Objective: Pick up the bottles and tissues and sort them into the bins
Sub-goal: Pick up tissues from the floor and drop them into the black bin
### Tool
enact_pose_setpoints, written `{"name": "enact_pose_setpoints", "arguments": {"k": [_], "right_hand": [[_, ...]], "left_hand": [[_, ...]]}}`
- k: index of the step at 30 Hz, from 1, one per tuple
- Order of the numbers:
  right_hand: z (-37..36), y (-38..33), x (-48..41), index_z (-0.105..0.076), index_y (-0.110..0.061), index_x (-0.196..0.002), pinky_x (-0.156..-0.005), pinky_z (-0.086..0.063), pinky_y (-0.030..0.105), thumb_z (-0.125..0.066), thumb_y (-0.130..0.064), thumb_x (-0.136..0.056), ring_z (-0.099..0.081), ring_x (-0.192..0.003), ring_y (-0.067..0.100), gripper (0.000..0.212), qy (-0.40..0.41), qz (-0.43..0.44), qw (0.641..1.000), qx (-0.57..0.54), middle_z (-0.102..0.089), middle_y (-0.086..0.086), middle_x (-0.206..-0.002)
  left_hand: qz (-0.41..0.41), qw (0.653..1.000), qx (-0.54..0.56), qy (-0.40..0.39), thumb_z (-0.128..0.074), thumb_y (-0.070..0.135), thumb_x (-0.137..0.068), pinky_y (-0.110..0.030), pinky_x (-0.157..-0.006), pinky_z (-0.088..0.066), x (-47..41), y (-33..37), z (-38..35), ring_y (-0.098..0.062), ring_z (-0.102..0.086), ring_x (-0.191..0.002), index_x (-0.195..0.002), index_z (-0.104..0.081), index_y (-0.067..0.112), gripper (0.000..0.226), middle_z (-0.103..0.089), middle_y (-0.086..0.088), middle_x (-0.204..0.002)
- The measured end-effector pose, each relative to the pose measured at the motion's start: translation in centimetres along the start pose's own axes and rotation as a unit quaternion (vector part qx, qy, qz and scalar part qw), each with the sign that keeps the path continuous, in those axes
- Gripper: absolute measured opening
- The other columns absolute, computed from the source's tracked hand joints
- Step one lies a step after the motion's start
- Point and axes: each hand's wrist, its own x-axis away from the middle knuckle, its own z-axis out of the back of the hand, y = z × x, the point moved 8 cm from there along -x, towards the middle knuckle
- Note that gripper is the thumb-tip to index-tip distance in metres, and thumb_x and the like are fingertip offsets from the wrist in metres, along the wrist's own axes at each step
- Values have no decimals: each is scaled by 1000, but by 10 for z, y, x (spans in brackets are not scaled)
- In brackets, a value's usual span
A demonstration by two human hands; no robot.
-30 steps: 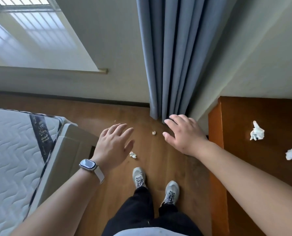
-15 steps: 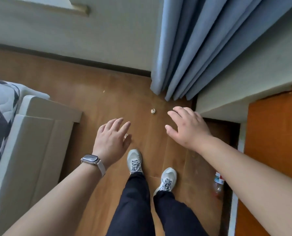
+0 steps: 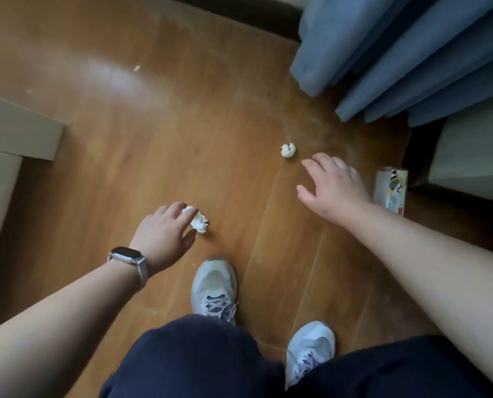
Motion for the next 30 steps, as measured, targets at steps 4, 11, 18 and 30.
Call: {"name": "enact_pose_setpoints", "arguments": {"k": [4, 11, 18, 30], "right_hand": [[-52, 4, -52, -34, -21, -144, -104, -35, 45, -48, -44, -92, -36, -131, 30, 59, -4, -2, 1000, -4, -33, 7, -147], [-90, 6, -118, -39, -19, -140, -101, -39, 47, -57, -31, -89, -38, -127, 36, 55, -4, -27, 999, -18, -33, 14, -144], [-95, 5, -129, -55, -4, -106, -84, -44, 44, -54, -17, -89, -51, -103, 40, 21, -7, -28, 999, -24, -50, 19, -110], [24, -52, -12, -58, -8, -109, -81, -46, 41, -58, -23, -87, -52, -102, 36, 27, 10, 21, 996, -90, -54, 13, -110]], "left_hand": [[45, 998, 34, -11, -72, 44, -80, -40, -64, -55, -24, -27, -63, -36, -61, -94, -131, -52, 18, 61, -56, -14, -119], [85, 991, 106, 12, -74, 35, -80, -37, -61, -53, -47, -38, -102, -32, -60, -89, -123, -57, 19, 49, -54, -9, -109], [88, 983, 158, 33, -76, 19, -80, -37, -61, -52, -37, -50, -97, -35, -62, -78, -110, -63, 13, 33, -56, -9, -98], [136, 949, 243, 149, -74, 13, -79, -35, -74, -51, 21, 1, 74, -32, -62, -87, -111, -67, 9, 33, -61, -10, -104]]}}
